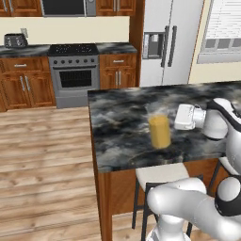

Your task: Place the pitcher and cup on the dining counter for serving.

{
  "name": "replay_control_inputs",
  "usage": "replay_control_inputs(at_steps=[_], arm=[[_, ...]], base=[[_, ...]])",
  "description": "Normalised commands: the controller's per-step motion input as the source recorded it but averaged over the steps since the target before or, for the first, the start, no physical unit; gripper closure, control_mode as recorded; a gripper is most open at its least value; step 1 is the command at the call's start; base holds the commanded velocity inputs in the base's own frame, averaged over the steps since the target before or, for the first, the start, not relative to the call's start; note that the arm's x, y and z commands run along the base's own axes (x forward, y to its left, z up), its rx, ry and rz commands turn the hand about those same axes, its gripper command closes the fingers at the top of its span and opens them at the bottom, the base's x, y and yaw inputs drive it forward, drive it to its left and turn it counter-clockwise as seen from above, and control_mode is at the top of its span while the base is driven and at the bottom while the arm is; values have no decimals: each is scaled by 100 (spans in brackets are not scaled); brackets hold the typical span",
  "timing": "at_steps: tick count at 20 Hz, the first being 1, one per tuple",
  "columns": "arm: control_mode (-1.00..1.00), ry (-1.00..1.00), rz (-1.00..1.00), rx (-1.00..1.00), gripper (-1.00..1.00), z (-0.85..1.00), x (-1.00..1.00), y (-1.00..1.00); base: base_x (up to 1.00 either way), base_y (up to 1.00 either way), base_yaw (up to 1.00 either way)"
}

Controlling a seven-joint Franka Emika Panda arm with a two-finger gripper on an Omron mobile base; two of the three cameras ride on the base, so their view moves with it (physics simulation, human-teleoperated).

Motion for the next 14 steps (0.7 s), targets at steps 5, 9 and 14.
replay_control_inputs(at_steps=[5,9,14], arm=[[-100,-14,0,0,100,-2,35,0],[-100,-17,0,0,100,-18,36,0],[-100,-13,0,0,100,-34,41,0]], base=[[0,0,0],[0,0,0],[0,0,0]])
